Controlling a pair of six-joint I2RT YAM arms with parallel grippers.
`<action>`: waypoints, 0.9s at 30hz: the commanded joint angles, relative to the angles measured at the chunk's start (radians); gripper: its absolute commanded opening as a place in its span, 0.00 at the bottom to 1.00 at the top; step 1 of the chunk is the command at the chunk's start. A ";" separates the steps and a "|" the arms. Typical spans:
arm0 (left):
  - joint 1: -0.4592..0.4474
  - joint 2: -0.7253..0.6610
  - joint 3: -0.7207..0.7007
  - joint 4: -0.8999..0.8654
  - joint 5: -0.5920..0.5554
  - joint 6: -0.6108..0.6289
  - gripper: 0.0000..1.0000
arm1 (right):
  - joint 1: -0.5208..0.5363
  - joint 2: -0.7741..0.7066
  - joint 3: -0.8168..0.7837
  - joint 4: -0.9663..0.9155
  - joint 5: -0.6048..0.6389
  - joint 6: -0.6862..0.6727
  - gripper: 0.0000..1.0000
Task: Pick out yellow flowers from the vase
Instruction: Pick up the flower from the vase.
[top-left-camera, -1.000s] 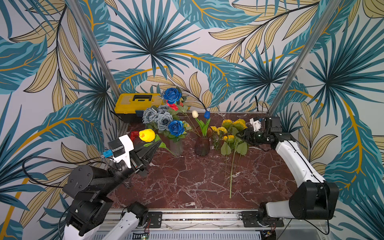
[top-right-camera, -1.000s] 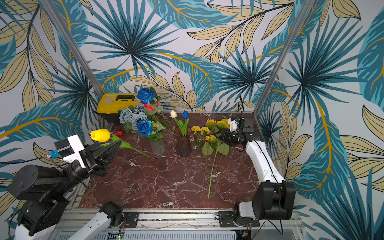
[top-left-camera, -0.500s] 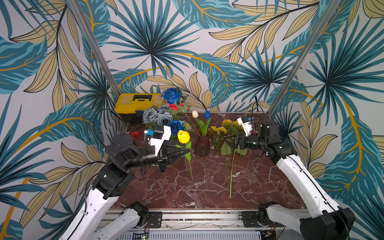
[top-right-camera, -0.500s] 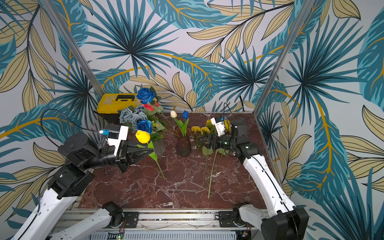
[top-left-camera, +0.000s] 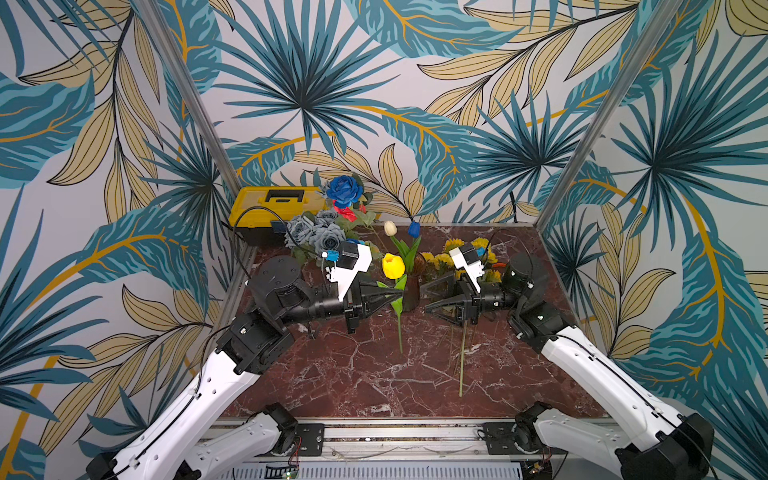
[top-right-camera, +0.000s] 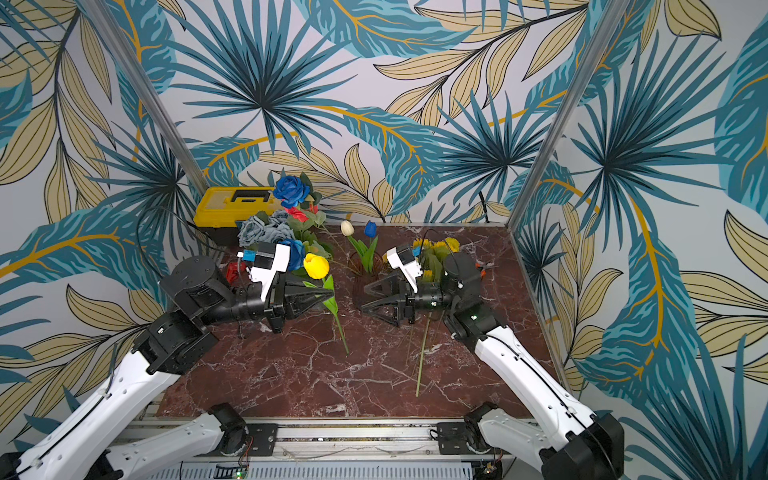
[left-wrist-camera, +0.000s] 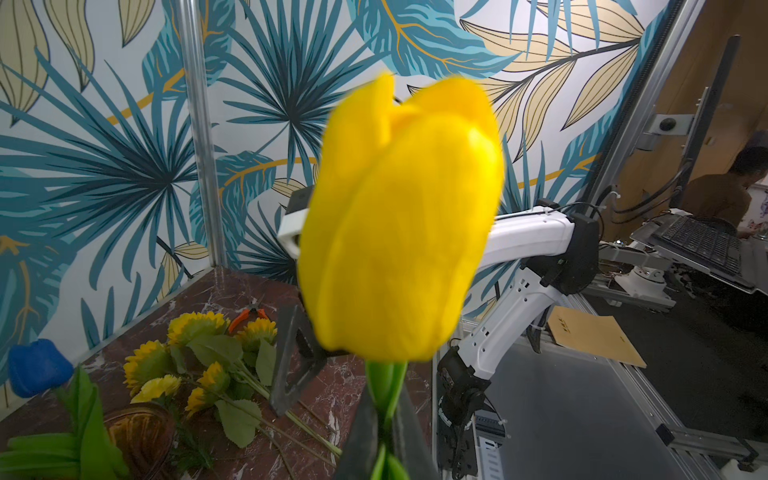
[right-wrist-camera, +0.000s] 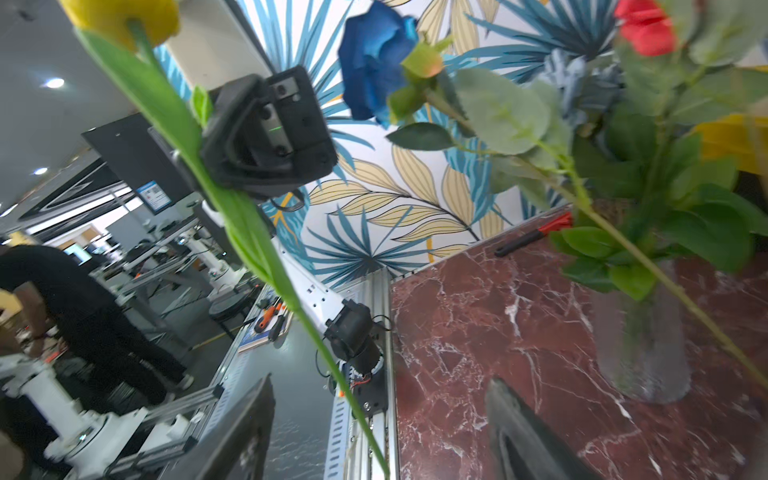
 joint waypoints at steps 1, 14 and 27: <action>-0.005 -0.011 0.012 0.045 -0.081 0.006 0.09 | 0.050 0.014 0.022 0.070 -0.032 0.013 0.78; -0.005 0.005 0.008 0.061 -0.091 0.006 0.09 | 0.169 0.157 0.141 0.121 -0.052 0.058 0.58; -0.006 0.005 0.004 0.060 -0.110 0.014 0.12 | 0.186 0.173 0.170 0.112 -0.050 0.079 0.09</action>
